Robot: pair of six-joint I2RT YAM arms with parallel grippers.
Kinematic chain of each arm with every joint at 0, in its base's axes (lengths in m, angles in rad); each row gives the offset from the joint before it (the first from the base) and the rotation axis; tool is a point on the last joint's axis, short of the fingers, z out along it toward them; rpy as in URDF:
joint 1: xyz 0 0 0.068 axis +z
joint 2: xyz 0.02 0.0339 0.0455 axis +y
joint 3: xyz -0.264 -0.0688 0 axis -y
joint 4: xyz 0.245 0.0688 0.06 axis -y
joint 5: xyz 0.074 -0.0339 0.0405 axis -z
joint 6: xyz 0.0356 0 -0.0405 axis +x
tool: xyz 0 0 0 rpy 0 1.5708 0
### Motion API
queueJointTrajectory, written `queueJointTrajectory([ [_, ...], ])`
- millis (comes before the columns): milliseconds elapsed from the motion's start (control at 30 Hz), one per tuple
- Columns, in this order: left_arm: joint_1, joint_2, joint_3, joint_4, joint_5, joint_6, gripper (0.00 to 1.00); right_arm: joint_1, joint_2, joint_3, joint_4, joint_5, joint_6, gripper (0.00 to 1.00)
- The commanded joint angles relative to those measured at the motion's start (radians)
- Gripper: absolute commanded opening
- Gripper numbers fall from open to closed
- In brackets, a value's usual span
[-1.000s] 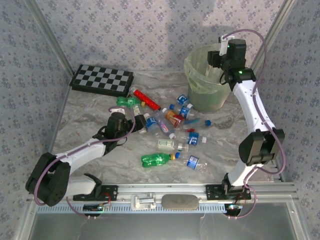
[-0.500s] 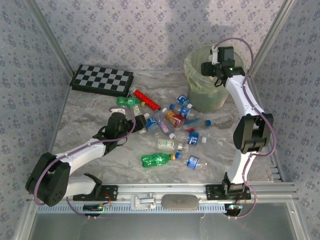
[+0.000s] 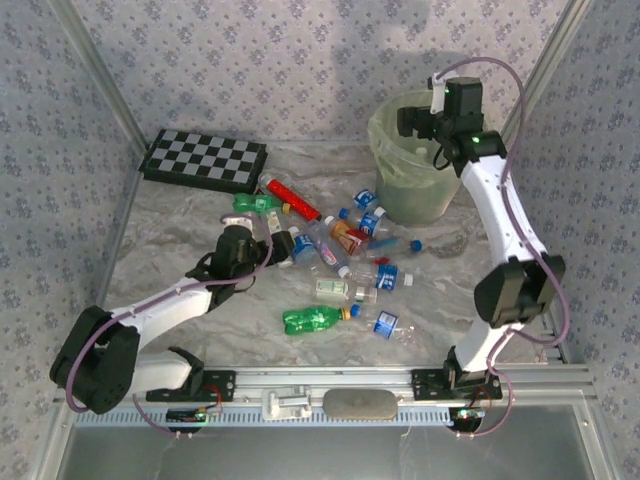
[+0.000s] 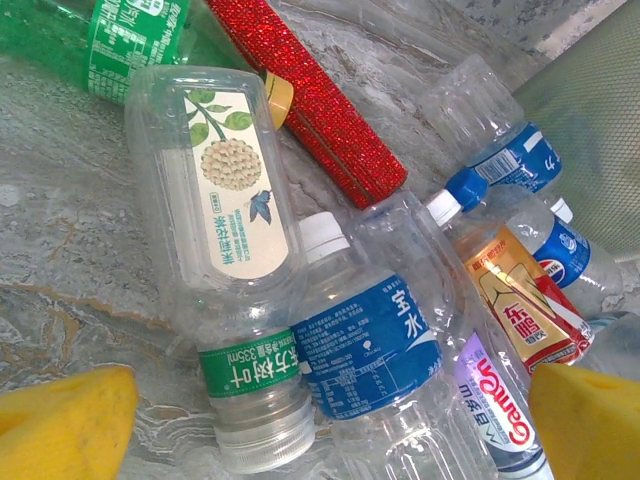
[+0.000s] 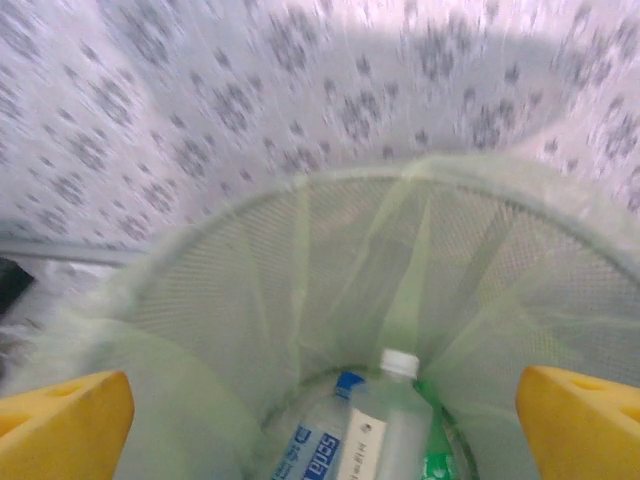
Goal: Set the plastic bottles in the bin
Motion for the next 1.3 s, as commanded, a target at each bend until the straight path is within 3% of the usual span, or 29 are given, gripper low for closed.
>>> queueJointTrajectory([
  [0, -0.012, -0.017, 0.027, 0.011, 0.013, 0.025, 1.00, 0.027, -0.133, -0.067, 0.055, -0.003, 0.006, 1.00],
  [267, -0.062, -0.046, 0.060, -0.069, 0.057, 0.126, 1.00, 0.093, -0.375, -0.358, 0.139, -0.099, 0.110, 1.00],
  [533, -0.135, -0.108, 0.089, -0.223, 0.085, 0.257, 1.00, 0.203, -0.567, -0.715, 0.271, -0.065, 0.245, 1.00],
  [733, -0.212, -0.096, 0.110, -0.318, 0.120, 0.323, 1.00, 0.269, -0.627, -0.911, 0.417, -0.029, 0.376, 1.00],
  [900, -0.295, -0.040, 0.146, -0.427, 0.121, 0.382, 1.00, 0.277, -0.584, -0.936, 0.436, -0.025, 0.420, 1.00],
  [1267, -0.403, 0.038, 0.140, -0.501, 0.114, 0.432, 1.00, 0.279, -0.524, -0.902, 0.443, -0.028, 0.427, 1.00],
])
